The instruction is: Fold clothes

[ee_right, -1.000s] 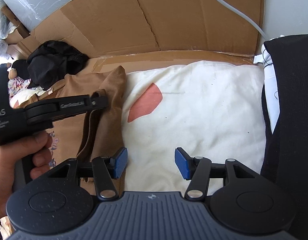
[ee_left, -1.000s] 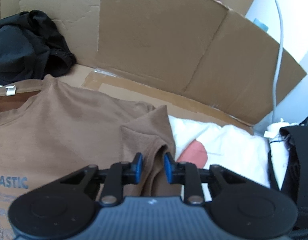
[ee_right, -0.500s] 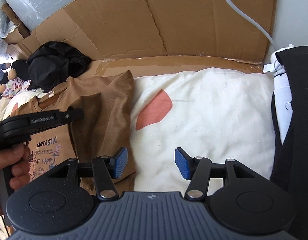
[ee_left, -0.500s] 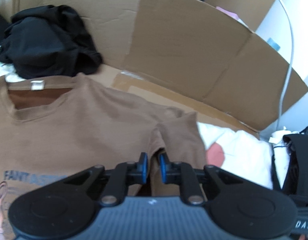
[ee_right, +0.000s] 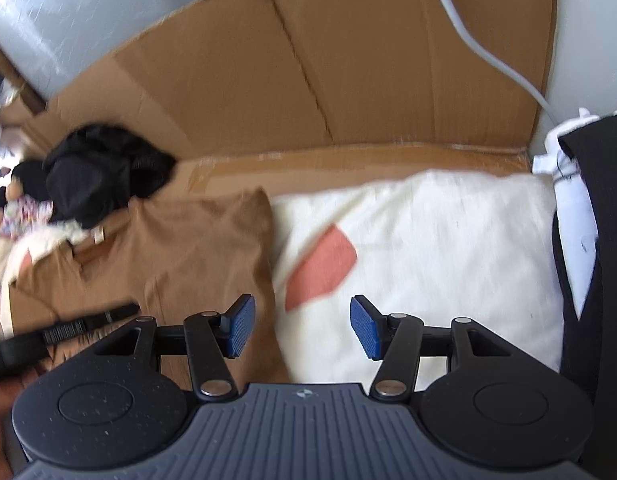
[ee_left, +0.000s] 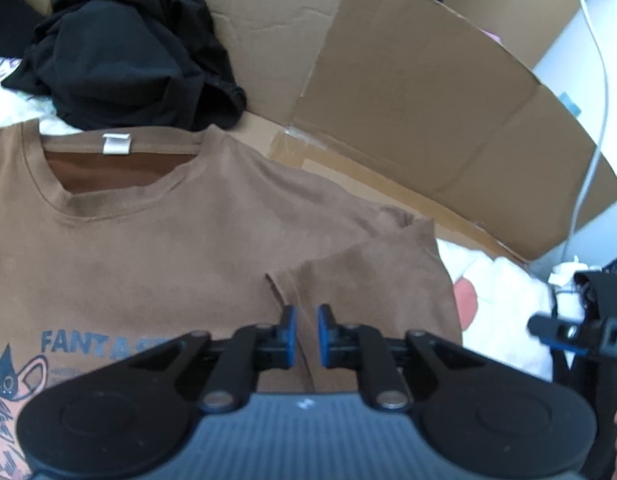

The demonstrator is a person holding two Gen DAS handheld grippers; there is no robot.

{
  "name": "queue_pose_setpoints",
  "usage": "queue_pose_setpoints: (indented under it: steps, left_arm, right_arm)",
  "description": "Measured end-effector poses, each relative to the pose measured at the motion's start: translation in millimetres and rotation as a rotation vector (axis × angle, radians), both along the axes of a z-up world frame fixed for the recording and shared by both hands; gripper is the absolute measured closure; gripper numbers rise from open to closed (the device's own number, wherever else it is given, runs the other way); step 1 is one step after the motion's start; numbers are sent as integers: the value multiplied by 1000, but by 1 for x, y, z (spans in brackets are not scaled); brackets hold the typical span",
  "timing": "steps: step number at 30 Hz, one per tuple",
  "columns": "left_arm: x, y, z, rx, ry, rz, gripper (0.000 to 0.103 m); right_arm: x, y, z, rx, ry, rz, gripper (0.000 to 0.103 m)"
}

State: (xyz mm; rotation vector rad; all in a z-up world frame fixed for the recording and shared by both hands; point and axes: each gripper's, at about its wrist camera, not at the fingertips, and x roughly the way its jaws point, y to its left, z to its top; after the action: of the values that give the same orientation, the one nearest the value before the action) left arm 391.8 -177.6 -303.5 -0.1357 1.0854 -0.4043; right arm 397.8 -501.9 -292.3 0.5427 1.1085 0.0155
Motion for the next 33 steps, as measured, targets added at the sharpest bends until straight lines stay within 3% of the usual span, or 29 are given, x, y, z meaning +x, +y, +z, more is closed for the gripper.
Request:
queue_pose_setpoints:
  steps: [2, 7, 16, 21, 27, 30, 33]
  left_arm:
    - [7, 3, -2, -27, 3, -1, 70]
    - [32, 9, -17, -80, 56, -37, 56]
    - [53, 22, -33, -128, 76, -137, 57]
    - [55, 22, -43, -104, 71, -181, 58]
    - [54, 10, -50, -65, 28, -252, 58]
    - [51, 1, -52, -45, 14, -272, 66]
    - [50, -5, -55, -56, 29, -273, 84]
  right_arm:
    - [10, -2, -1, 17, -13, -13, 45]
    - [39, -3, -8, 59, 14, -27, 45]
    - [77, 4, -25, 46, 34, -5, 42]
    - [92, 3, -35, 13, 59, 40, 41]
    - [92, -6, -49, 59, 67, 5, 41]
    - [91, 0, -54, 70, 66, 15, 41]
    - [93, 9, -54, 64, 61, 49, 41]
